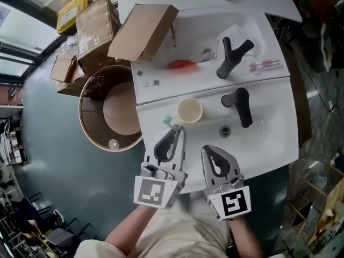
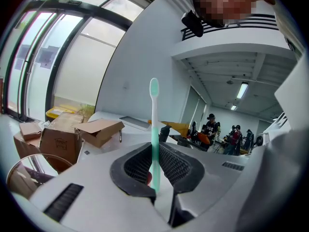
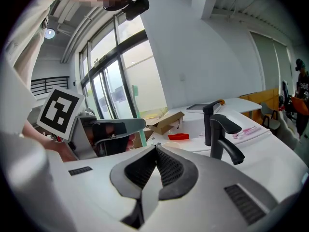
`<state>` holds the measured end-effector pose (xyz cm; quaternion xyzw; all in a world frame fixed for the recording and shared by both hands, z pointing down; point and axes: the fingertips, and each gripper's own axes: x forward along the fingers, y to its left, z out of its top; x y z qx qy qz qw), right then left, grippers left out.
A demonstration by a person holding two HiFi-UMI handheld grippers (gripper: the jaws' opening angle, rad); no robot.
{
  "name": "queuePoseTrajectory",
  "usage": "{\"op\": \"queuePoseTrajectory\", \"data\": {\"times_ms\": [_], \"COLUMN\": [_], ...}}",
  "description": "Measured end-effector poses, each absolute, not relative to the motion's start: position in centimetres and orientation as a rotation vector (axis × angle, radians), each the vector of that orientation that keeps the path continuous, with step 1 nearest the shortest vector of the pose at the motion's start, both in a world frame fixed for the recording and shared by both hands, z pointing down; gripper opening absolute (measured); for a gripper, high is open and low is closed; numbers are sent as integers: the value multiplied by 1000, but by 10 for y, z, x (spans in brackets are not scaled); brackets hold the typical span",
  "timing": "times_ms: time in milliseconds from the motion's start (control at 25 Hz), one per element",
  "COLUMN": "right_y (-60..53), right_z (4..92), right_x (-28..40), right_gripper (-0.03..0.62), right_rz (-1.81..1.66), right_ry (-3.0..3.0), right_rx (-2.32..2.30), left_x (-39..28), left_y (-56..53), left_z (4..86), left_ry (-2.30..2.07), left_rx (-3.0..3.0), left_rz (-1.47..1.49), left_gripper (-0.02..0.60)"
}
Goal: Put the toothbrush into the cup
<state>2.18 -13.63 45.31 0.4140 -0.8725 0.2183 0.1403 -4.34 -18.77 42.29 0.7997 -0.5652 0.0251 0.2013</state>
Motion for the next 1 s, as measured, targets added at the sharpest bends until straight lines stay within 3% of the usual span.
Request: {"op": "queuePoseTrajectory", "data": {"times_ms": [1000], "right_y": [-168], "right_z": [479], "right_x": [40], "right_gripper": [15], "right_rz": [675], "right_ry": [-2519], "right_rx": [1248], "left_x": [-39], "left_y": [-236], "left_z": [469], "left_ry": [-1614], "left_rx": [2193], "left_rz": [130], "left_gripper": [54]}}
